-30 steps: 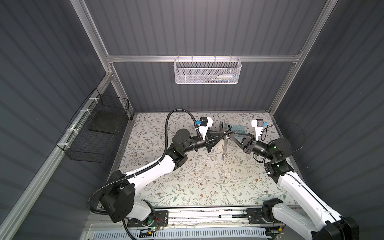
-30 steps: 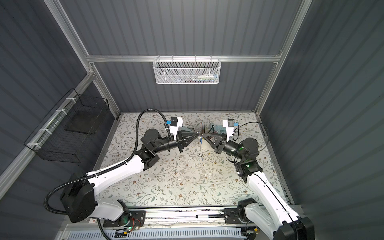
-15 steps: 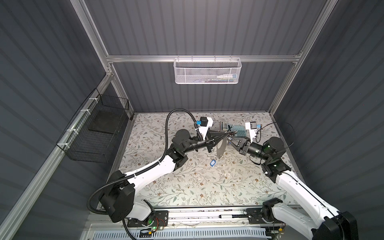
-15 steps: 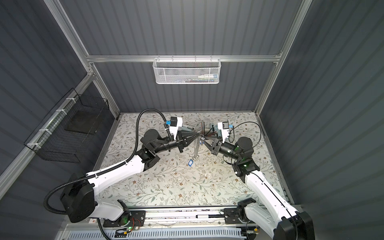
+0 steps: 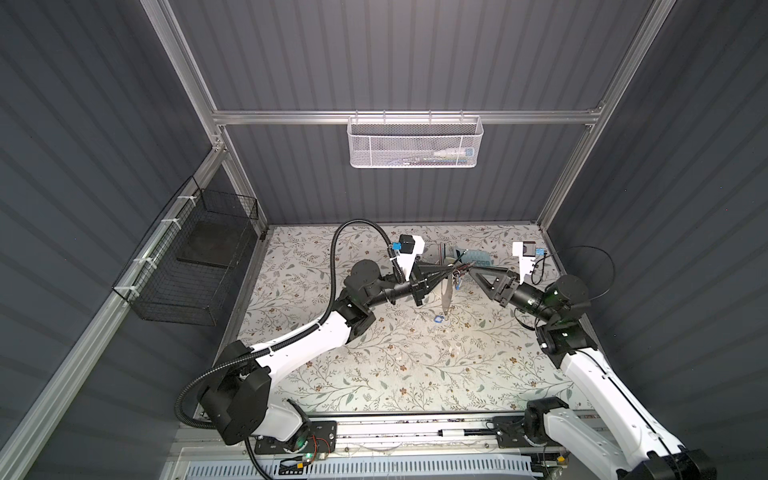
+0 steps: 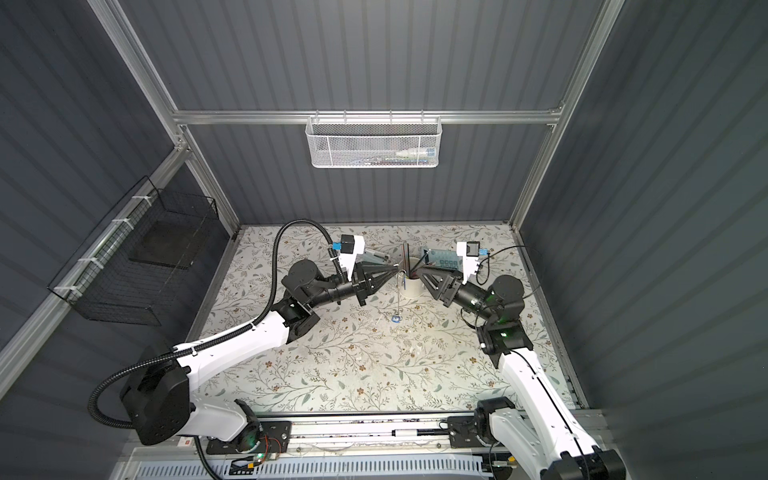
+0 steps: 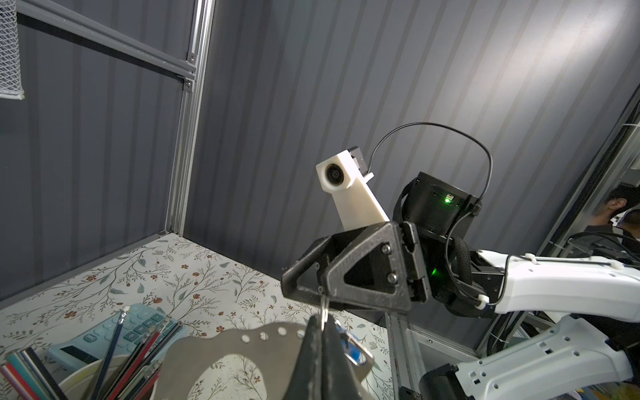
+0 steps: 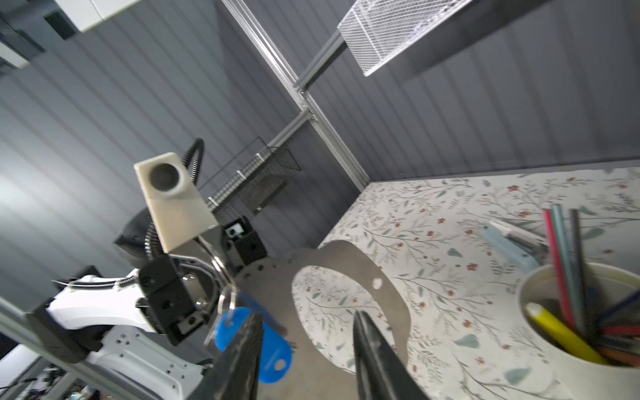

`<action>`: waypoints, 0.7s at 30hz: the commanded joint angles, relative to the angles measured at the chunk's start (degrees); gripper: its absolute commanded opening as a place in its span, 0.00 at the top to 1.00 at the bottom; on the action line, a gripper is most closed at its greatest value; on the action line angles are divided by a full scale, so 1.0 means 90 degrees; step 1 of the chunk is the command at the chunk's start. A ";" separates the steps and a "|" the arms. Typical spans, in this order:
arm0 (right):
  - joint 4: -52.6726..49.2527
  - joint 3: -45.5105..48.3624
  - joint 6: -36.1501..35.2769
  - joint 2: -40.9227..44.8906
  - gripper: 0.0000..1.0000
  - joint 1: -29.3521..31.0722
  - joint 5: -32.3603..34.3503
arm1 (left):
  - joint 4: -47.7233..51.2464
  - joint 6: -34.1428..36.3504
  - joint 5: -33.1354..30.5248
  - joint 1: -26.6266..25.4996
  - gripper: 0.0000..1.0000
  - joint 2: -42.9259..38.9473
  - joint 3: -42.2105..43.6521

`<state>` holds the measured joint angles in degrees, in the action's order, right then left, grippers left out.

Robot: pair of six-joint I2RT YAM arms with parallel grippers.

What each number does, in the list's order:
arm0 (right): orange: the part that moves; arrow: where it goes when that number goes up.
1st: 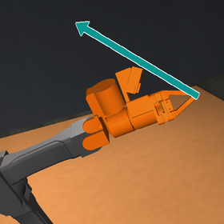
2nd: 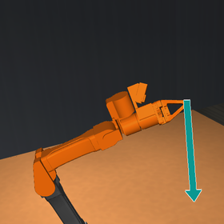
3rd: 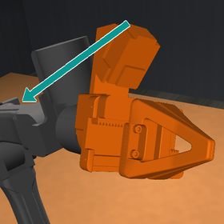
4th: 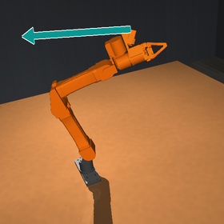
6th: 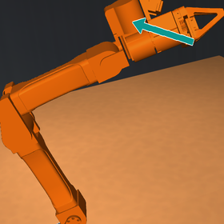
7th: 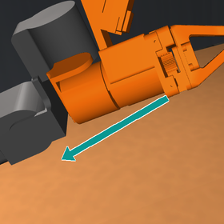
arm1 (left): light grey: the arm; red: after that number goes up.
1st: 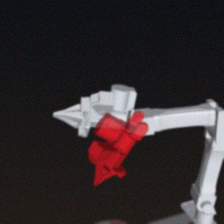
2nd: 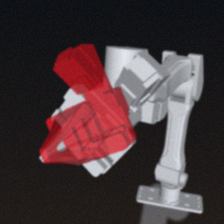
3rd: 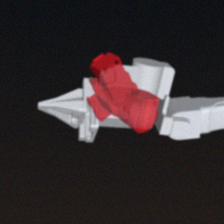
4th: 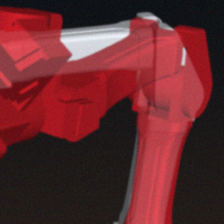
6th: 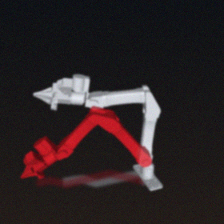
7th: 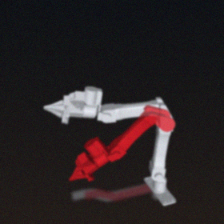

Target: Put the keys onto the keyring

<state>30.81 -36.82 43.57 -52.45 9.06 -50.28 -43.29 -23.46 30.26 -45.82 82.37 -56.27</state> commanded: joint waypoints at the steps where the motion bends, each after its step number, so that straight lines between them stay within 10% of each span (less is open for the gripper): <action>1: 0.1069 -0.0278 0.0233 -0.0187 0.51 0.0173 -0.0694 | -0.0343 -0.0176 0.0201 -0.0035 1.00 -0.0012 -0.0083; 21: 0.1600 -0.0266 0.0498 -0.0700 0.79 0.0749 -0.0850 | -0.0281 -0.0149 0.0364 -0.0035 1.00 0.0009 -0.0167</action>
<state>43.27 -38.06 48.05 -58.81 15.33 -56.84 -43.40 -24.71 32.49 -45.82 82.39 -56.27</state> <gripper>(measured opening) 0.220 0.049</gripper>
